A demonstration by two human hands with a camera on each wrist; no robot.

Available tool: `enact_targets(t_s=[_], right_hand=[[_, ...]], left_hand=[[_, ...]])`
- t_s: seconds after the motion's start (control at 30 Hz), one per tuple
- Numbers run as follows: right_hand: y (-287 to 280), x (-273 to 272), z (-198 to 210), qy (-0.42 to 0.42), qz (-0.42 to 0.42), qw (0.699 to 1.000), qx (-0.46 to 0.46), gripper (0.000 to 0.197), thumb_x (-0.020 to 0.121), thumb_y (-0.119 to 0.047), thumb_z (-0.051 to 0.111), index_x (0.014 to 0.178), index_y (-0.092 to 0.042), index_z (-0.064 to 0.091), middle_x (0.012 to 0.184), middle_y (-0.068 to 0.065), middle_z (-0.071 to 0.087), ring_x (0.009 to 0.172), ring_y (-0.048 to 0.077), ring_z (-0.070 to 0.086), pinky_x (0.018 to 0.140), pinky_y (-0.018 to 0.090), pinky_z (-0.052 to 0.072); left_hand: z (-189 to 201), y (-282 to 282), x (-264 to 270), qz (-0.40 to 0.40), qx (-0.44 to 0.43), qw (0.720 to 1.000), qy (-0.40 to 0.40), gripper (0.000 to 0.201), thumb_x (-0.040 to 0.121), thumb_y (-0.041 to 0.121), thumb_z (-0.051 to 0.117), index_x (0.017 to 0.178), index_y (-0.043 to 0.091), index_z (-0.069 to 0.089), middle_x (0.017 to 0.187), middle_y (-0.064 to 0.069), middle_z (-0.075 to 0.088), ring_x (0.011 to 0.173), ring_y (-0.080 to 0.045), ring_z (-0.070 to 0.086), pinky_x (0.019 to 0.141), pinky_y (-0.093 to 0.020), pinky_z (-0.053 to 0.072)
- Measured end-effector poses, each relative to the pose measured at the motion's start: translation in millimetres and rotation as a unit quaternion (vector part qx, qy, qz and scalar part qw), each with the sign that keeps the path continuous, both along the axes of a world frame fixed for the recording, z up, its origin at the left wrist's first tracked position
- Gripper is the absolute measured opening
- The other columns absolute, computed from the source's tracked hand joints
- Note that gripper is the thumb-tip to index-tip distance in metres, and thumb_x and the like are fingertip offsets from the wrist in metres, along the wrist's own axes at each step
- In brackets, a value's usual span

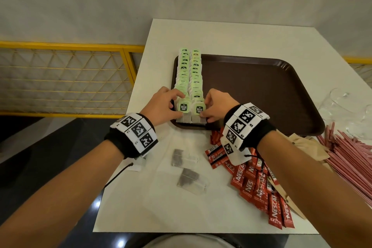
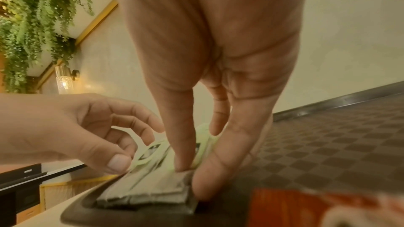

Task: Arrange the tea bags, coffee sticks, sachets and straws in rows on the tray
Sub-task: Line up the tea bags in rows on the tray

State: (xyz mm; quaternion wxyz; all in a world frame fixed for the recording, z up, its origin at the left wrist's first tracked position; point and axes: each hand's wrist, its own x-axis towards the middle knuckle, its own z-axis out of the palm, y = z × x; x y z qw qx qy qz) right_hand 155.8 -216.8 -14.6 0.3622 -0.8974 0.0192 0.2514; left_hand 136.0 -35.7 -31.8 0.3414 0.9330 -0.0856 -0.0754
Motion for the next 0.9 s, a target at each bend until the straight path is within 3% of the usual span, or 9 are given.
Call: enact_targets(t_s=[0.2, 0.3, 0.37, 0.43, 0.53, 0.6, 0.77, 0.9], right_hand=[[-0.7, -5.4, -5.8, 0.022, -0.021, 0.999, 0.039, 0.035, 0.077, -0.008, 0.074, 0.085, -0.017, 0.041, 0.093, 0.006, 0.055, 0.087, 0.028, 0.068, 0.079, 0.041, 0.058], [-3.2, -6.0, -6.2, -0.003, -0.011, 1.000, 0.013, 0.035, 0.080, -0.017, 0.072, 0.103, -0.014, 0.046, 0.102, 0.006, 0.058, 0.092, 0.023, 0.064, 0.086, 0.038, 0.055], [-3.6, -5.6, -3.8, -0.033, -0.004, 0.999, -0.007, 0.050, 0.086, -0.022, 0.066, 0.127, -0.012, 0.040, 0.119, 0.007, 0.057, 0.107, 0.022, 0.058, 0.091, 0.031, 0.047], [-0.8, -6.5, -4.3, -0.026, -0.008, 1.000, 0.011, 0.062, 0.091, -0.018, 0.058, 0.143, -0.010, 0.026, 0.134, 0.009, 0.051, 0.119, 0.023, 0.052, 0.098, 0.031, 0.042], [10.4, -4.2, -11.1, 0.014, -0.021, 0.997, 0.075, 0.063, 0.091, -0.005, 0.051, 0.145, -0.005, 0.018, 0.138, 0.010, 0.047, 0.123, 0.025, 0.049, 0.105, 0.040, 0.039], [14.2, 1.5, -22.5, 0.015, -0.008, 0.997, 0.082, 0.075, 0.085, -0.007, 0.049, 0.149, -0.010, 0.011, 0.140, 0.008, 0.047, 0.122, 0.025, 0.049, 0.104, 0.042, 0.042], [16.2, 11.1, -36.7, 0.002, 0.014, 0.994, 0.108, 0.075, 0.085, -0.003, 0.045, 0.150, -0.015, 0.010, 0.141, 0.004, 0.044, 0.125, 0.023, 0.047, 0.104, 0.041, 0.042], [8.2, -1.2, -22.0, 0.003, 0.028, 0.990, 0.142, 0.087, 0.083, 0.004, 0.057, 0.150, -0.017, 0.007, 0.144, 0.006, 0.042, 0.128, 0.021, 0.046, 0.107, 0.039, 0.038]], left_hand=[[1.4, -4.2, -3.9, 0.005, 0.014, 1.000, 0.020, 0.047, 0.077, 0.021, 0.075, 0.119, 0.018, 0.057, 0.106, -0.002, 0.042, 0.088, -0.015, 0.049, 0.078, -0.021, 0.039], [3.5, -4.7, -5.3, 0.042, -0.006, 0.999, 0.018, 0.055, 0.078, 0.021, 0.074, 0.128, 0.018, 0.051, 0.118, -0.006, 0.042, 0.104, -0.018, 0.048, 0.090, -0.023, 0.039], [7.6, -6.2, -7.0, 0.068, -0.025, 0.997, 0.018, 0.069, 0.081, 0.019, 0.070, 0.141, 0.016, 0.035, 0.134, -0.011, 0.038, 0.124, -0.022, 0.042, 0.100, -0.026, 0.033], [12.1, -9.8, -10.2, 0.064, -0.037, 0.996, 0.054, 0.082, 0.085, 0.017, 0.065, 0.149, 0.013, 0.013, 0.147, -0.011, 0.030, 0.135, -0.022, 0.031, 0.105, -0.026, 0.027], [10.9, -15.8, -13.6, 0.036, -0.071, 0.989, 0.125, 0.090, 0.090, 0.015, 0.057, 0.148, 0.011, -0.012, 0.152, -0.003, 0.027, 0.133, -0.017, 0.034, 0.089, -0.011, 0.030], [6.8, -18.8, -13.3, 0.029, -0.090, 0.985, 0.144, 0.093, 0.091, 0.014, 0.056, 0.146, 0.011, -0.019, 0.150, -0.001, 0.031, 0.129, -0.016, 0.040, 0.083, -0.010, 0.032], [3.7, -18.9, -12.0, 0.013, -0.105, 0.984, 0.142, 0.092, 0.091, 0.010, 0.055, 0.145, 0.009, -0.019, 0.152, -0.004, 0.025, 0.133, -0.018, 0.034, 0.099, -0.020, 0.032], [3.0, -11.3, -10.3, -0.008, -0.100, 0.990, 0.102, 0.087, 0.089, 0.011, 0.059, 0.149, 0.011, -0.005, 0.154, -0.006, 0.020, 0.141, -0.017, 0.018, 0.116, -0.033, 0.019]])
